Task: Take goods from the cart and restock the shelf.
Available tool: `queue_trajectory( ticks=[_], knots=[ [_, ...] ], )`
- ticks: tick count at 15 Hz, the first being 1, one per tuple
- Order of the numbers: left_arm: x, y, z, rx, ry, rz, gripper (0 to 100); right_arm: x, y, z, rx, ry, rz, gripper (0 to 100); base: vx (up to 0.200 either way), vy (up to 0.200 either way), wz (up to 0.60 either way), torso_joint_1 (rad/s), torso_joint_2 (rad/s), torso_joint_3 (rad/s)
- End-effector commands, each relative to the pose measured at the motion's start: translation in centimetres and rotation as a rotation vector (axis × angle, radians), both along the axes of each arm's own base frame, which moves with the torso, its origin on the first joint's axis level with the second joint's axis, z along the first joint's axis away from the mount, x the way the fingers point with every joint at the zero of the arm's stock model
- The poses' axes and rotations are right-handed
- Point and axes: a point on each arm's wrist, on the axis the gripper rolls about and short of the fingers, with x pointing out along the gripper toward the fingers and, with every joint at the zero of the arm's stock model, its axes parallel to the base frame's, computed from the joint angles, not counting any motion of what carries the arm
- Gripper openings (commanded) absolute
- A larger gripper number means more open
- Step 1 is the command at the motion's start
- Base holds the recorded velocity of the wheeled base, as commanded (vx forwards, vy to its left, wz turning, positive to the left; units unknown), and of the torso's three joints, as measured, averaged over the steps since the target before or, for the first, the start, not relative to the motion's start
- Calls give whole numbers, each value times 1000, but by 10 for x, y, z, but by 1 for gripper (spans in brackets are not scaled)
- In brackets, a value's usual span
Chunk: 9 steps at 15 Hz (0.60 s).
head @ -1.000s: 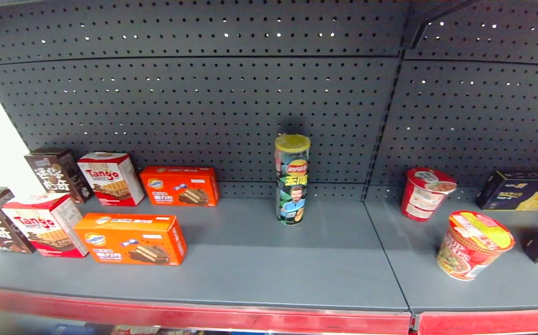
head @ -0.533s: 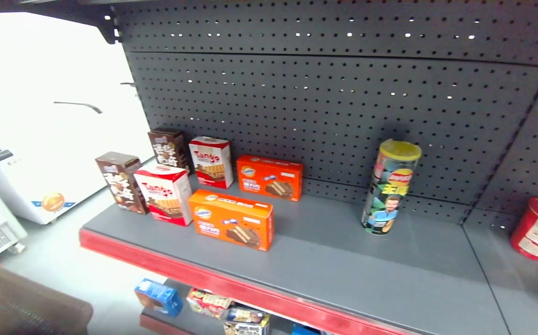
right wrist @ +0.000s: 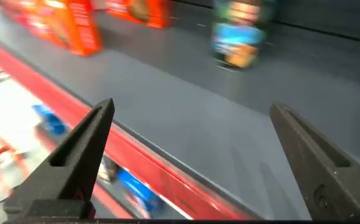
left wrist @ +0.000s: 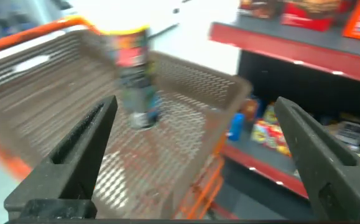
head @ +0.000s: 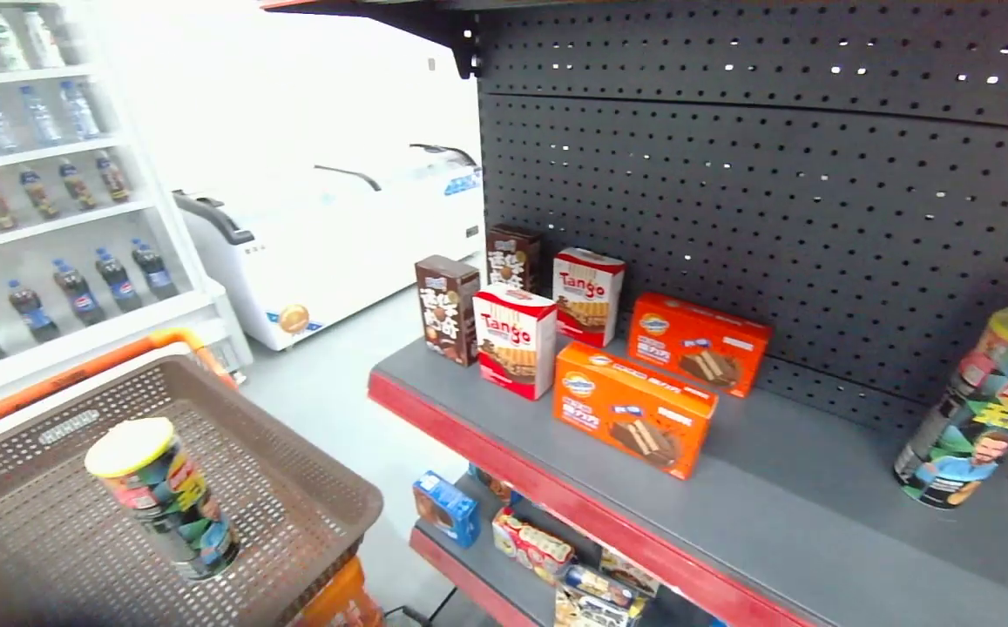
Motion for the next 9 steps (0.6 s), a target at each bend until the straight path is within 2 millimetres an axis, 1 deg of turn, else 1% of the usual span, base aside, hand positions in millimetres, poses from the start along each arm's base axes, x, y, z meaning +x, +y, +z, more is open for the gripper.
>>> queue_trajectory(
  ticks=[1, 4, 7, 9],
  knots=[
    [0, 0, 0, 0, 1, 0, 100, 0, 0, 0, 0, 1, 0, 100, 0, 0, 600, -2, 2, 2],
    [0, 0, 0, 3, 3, 0, 100, 0, 0, 0, 0, 1, 0, 100, 0, 0, 600, 1, 2, 4],
    [0, 0, 0, 0, 1, 2, 100, 0, 0, 0, 0, 1, 0, 100, 0, 0, 0, 0, 0, 0],
    [0, 1, 2, 4, -8, 34, 100, 0, 0, 0, 0, -1, 0, 100, 0, 0, 0, 0, 0, 0]
  ],
)
